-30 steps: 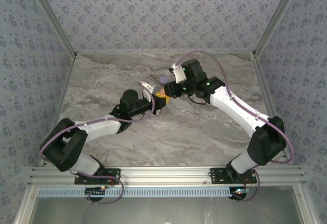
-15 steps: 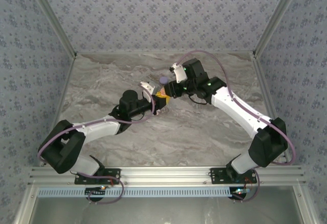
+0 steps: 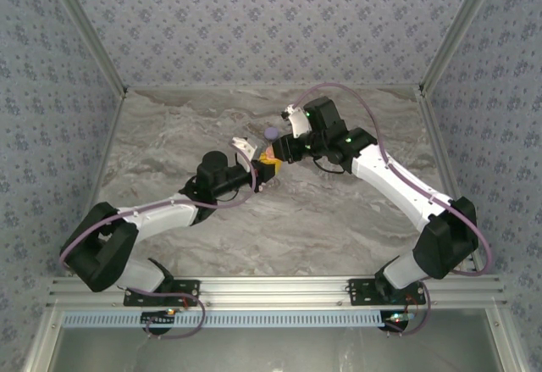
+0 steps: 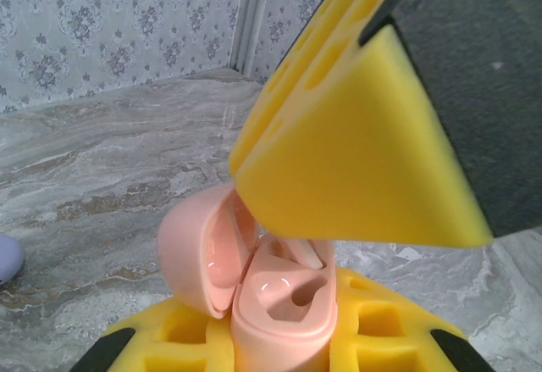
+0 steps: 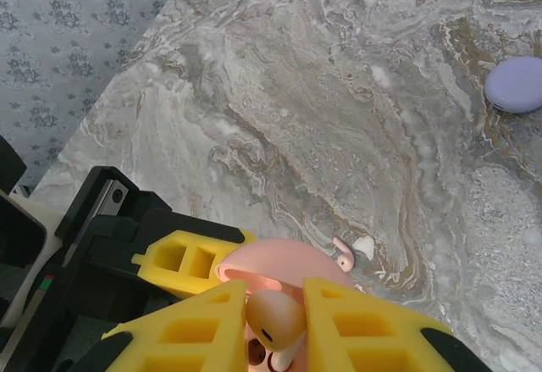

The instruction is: Insert wireless bluetooth earbuds into charging case

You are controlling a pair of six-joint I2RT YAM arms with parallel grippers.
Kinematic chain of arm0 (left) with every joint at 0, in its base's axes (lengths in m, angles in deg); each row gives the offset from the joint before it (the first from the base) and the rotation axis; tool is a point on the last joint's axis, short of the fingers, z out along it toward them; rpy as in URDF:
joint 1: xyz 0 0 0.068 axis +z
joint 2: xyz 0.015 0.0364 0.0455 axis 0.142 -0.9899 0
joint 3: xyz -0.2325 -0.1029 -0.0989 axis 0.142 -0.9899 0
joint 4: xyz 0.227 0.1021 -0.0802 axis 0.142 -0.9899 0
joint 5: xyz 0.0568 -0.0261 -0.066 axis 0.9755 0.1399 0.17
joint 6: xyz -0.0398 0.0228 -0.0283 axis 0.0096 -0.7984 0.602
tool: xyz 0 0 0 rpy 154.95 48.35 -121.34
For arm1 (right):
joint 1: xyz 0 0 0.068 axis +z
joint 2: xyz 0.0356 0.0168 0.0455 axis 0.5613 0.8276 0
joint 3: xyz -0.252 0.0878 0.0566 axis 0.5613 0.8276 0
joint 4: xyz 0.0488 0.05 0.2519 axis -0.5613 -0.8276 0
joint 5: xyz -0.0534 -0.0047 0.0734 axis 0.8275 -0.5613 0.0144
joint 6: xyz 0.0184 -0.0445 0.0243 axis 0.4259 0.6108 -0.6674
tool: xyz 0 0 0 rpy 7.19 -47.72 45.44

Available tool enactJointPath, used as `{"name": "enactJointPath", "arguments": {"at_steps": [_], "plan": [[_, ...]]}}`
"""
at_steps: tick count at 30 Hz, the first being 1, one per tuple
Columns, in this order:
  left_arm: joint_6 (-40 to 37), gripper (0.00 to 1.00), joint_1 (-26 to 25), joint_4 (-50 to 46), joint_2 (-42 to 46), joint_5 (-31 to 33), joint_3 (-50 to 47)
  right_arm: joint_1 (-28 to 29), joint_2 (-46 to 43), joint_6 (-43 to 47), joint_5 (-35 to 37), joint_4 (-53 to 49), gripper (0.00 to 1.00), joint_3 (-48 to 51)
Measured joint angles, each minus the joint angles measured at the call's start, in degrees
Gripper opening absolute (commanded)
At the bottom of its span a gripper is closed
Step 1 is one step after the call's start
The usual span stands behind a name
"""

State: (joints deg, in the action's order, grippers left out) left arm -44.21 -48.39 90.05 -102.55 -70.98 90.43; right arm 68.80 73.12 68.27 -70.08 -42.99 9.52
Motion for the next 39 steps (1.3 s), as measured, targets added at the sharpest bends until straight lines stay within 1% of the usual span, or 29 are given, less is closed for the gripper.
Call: {"name": "enactJointPath", "arguments": {"at_steps": [24, 39], "plan": [[-0.9, 0.05, -0.7, 0.1, 0.3, 1.6, 0.0, 0.0, -0.7, 0.0, 0.0, -0.5, 0.22, 0.0], [0.2, 0.05, -0.8, 1.6, 0.3, 2.4, -0.3, 0.0, -1.5, 0.0, 0.5, 0.0, 0.22, 0.7]]}}
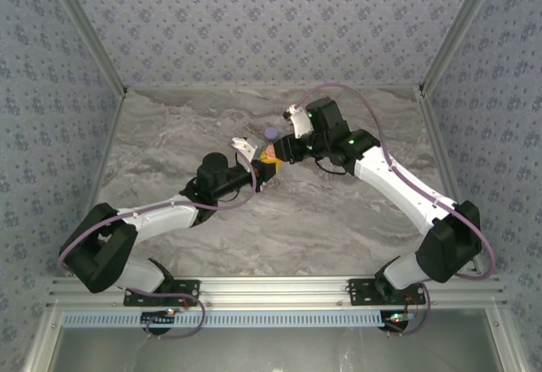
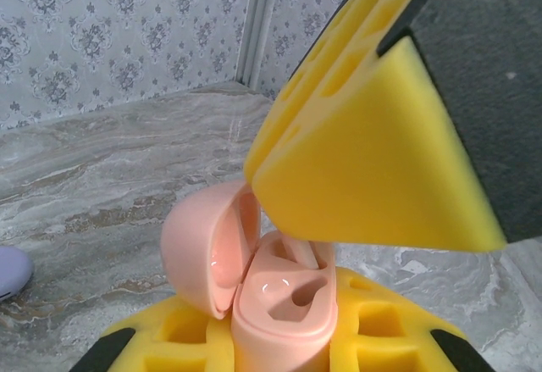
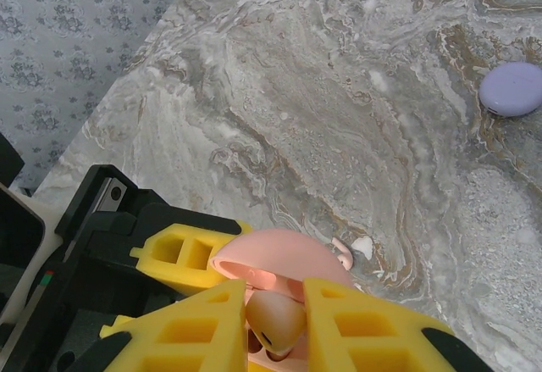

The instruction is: Insert wireless bluetooth earbuds into charging case

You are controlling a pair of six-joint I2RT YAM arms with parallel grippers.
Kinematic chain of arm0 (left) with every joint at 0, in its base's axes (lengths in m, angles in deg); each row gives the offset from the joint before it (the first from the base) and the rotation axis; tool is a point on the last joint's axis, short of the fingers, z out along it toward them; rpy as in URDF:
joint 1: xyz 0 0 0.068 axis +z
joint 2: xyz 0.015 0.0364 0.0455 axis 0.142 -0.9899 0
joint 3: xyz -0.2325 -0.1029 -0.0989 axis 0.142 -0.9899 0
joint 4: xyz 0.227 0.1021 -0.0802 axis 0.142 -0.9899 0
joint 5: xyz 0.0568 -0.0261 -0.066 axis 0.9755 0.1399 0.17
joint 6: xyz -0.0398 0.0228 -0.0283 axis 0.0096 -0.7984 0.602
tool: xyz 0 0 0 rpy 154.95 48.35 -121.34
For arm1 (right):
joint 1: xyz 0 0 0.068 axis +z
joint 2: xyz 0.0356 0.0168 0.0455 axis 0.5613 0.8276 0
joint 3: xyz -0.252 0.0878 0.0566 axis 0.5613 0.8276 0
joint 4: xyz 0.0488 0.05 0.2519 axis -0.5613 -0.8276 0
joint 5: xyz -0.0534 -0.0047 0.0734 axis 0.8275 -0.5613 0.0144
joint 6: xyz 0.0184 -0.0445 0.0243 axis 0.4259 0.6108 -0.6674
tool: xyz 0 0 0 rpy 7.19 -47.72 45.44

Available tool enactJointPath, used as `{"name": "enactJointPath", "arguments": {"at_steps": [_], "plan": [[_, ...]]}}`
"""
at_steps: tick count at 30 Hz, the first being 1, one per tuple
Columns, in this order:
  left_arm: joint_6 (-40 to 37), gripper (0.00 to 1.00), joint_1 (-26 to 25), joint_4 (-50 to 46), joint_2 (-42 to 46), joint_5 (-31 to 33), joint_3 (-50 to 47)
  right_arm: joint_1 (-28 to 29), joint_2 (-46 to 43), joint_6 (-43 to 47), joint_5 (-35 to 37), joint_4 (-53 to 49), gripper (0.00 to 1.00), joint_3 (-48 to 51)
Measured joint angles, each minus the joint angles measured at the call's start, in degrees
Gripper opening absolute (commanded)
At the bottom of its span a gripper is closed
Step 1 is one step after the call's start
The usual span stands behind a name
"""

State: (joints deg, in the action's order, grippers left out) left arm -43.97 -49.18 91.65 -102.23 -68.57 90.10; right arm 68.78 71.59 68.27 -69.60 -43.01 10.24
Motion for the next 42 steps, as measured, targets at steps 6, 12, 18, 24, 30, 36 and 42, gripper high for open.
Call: {"name": "enactJointPath", "arguments": {"at_steps": [6, 12, 18, 24, 30, 36, 42], "plan": [[0.0, 0.05, 0.0, 0.0, 0.0, 0.0, 0.0, 0.0, 0.0, 0.0, 0.0, 0.1, 0.26, 0.0], [0.0, 0.05, 0.0, 0.1, 0.2, 0.0, 0.0, 0.0, 0.0, 0.0, 0.0, 0.0, 0.32, 0.4], [0.0, 0.05, 0.0, 0.1, 0.3, 0.0, 0.0, 0.0, 0.0, 0.0, 0.0, -0.2, 0.37, 0.4], [-0.1, 0.05, 0.0, -0.2, 0.3, 0.0, 0.0, 0.0, 0.0, 0.0, 0.2, -0.5, 0.36, 0.4], [-0.3, 0.05, 0.0, -0.3, 0.5, 0.0, 0.0, 0.1, 0.0, 0.4, 0.0, -0.6, 0.35, 0.4], [-0.7, 0.05, 0.0, -0.3, 1.0, 0.2, 0.0, 0.3, -0.2, 1.1, 0.0, -0.6, 0.35, 0.4], [-1.3, 0.05, 0.0, -0.3, 1.1, 0.2, 0.0, 0.4, -0.5, 1.6, 0.0, -0.6, 0.35, 0.4]]}}
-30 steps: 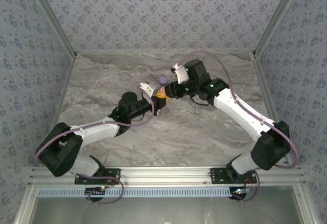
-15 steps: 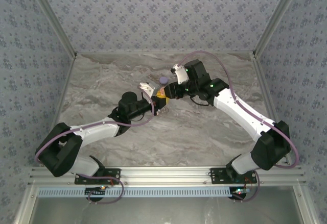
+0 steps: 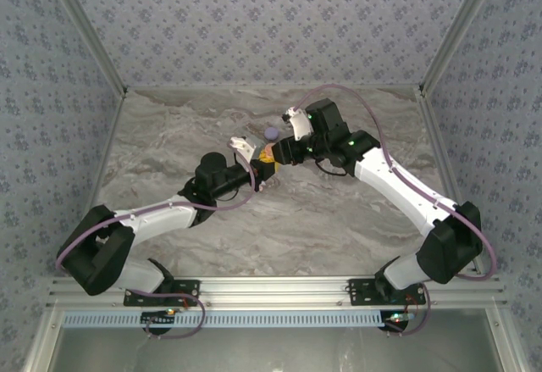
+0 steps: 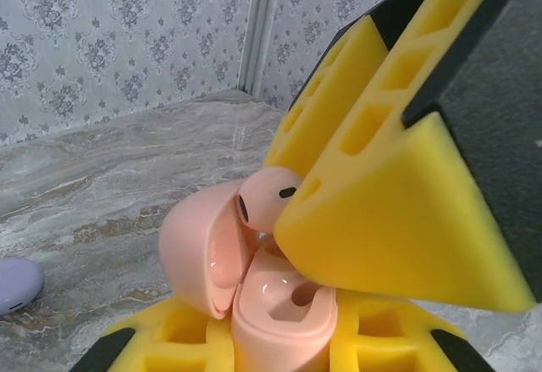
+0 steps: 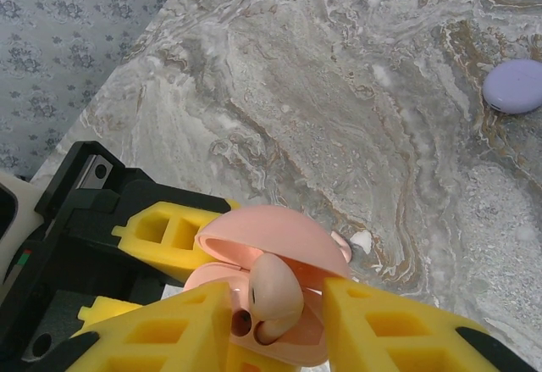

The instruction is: Insert wireless bluetooth earbuds into charging case

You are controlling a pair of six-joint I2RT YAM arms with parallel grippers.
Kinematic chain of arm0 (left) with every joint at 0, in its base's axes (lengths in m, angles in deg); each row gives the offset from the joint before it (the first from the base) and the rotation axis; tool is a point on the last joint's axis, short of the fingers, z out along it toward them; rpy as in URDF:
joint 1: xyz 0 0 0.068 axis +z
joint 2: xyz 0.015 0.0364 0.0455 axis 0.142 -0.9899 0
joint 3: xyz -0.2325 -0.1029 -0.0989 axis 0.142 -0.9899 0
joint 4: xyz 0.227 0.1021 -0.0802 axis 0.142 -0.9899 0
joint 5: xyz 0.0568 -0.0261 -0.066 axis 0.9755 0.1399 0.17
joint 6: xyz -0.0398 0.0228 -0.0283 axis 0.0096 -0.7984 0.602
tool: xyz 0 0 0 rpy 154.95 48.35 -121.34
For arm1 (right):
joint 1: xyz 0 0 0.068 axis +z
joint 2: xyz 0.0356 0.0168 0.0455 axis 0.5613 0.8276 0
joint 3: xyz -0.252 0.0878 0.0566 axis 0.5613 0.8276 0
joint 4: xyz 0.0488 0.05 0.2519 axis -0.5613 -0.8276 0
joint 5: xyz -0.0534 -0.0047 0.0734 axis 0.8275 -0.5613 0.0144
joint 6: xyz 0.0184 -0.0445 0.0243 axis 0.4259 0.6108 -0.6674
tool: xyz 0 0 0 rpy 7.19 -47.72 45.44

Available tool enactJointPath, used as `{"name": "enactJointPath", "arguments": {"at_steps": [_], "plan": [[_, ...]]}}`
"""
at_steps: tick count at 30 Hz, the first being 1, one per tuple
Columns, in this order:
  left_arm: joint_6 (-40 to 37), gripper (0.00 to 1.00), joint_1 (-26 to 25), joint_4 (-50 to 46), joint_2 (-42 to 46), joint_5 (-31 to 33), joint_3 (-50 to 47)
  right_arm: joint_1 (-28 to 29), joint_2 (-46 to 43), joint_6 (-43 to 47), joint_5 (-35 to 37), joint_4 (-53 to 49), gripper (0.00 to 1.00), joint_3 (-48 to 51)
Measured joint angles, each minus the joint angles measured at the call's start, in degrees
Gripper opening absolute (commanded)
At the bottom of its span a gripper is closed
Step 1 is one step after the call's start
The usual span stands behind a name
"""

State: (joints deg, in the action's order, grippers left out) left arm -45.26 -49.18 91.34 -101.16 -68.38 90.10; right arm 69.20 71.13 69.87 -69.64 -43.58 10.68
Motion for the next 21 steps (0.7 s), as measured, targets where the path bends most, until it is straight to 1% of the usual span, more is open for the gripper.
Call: {"name": "enactJointPath", "arguments": {"at_steps": [21], "plan": [[0.0, 0.05, 0.0, 0.0, 0.0, 0.0, 0.0, 0.3, -0.6, 1.1, -1.3, 0.0, 0.33, 0.0]]}}
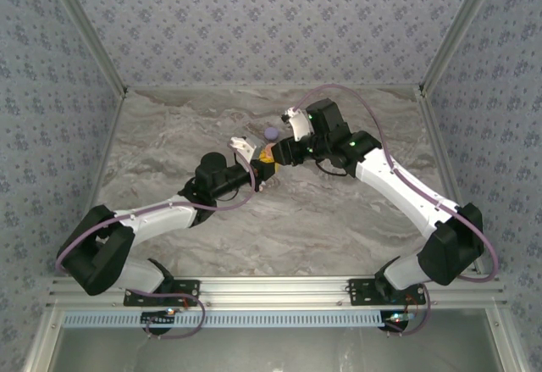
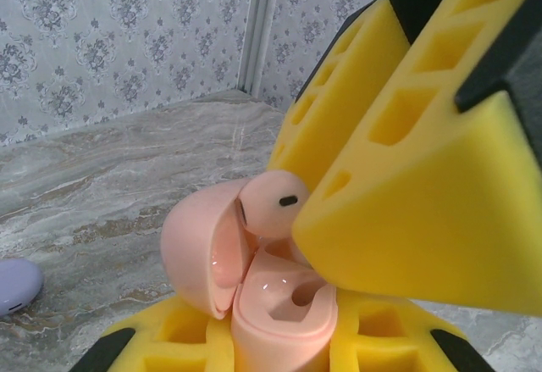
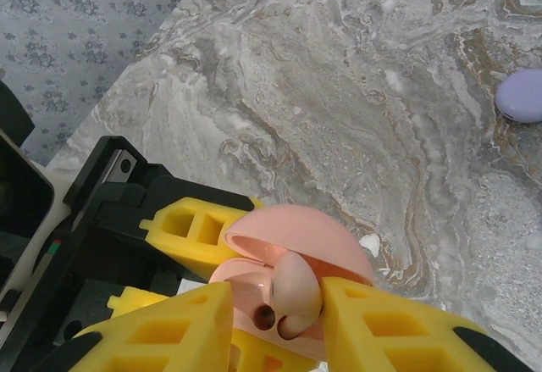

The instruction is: Insert wireless bluetooth earbuds into charging case

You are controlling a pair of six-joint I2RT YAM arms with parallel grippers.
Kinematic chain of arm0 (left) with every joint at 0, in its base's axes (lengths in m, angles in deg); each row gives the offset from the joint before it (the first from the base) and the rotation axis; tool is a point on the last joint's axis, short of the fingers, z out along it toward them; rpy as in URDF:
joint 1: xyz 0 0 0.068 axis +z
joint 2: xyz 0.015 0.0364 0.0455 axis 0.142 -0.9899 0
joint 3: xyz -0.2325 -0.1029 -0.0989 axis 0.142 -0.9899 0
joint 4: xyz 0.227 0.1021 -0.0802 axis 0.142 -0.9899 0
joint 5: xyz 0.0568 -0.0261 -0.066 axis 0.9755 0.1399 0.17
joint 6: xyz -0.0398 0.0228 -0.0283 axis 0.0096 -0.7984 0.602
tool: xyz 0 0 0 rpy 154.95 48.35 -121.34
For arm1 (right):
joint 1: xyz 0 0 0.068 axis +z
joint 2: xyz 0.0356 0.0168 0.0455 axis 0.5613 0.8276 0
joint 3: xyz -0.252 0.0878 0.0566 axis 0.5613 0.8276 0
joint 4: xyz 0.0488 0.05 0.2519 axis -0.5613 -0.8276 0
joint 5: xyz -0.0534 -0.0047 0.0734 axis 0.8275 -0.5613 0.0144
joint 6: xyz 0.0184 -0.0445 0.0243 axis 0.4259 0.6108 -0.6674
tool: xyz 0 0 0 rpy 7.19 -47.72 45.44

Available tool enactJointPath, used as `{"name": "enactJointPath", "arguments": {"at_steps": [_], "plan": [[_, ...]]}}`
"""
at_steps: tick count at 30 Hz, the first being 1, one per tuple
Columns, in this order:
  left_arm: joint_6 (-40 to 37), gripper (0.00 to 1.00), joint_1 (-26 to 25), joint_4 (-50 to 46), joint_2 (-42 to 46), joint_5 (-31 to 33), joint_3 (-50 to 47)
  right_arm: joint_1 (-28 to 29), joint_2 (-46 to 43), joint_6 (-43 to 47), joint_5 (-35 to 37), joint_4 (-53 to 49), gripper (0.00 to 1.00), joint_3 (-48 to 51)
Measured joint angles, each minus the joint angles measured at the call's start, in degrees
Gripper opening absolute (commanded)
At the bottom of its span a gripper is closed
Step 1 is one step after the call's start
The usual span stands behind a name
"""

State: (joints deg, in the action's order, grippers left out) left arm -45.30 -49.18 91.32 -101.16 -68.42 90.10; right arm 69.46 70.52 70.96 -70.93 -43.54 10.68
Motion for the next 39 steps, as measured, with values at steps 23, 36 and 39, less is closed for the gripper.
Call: {"name": "enactJointPath", "arguments": {"at_steps": [23, 36, 39], "plan": [[-0.9, 0.05, 0.0, -1.9, 1.4, 0.0, 0.0, 0.5, -0.1, 0.4, 6.1, -1.8, 0.37, 0.0], [-2.9, 0.05, 0.0, -7.1, 4.9, 3.5, -0.4, 0.3, -2.6, -1.1, 12.8, -2.6, 0.46, -0.1], [-3.8, 0.05, 0.2, -10.9, 7.3, 4.8, -0.6, -1.2, -2.0, -2.7, 16.5, -4.0, 0.47, -0.2]]}}
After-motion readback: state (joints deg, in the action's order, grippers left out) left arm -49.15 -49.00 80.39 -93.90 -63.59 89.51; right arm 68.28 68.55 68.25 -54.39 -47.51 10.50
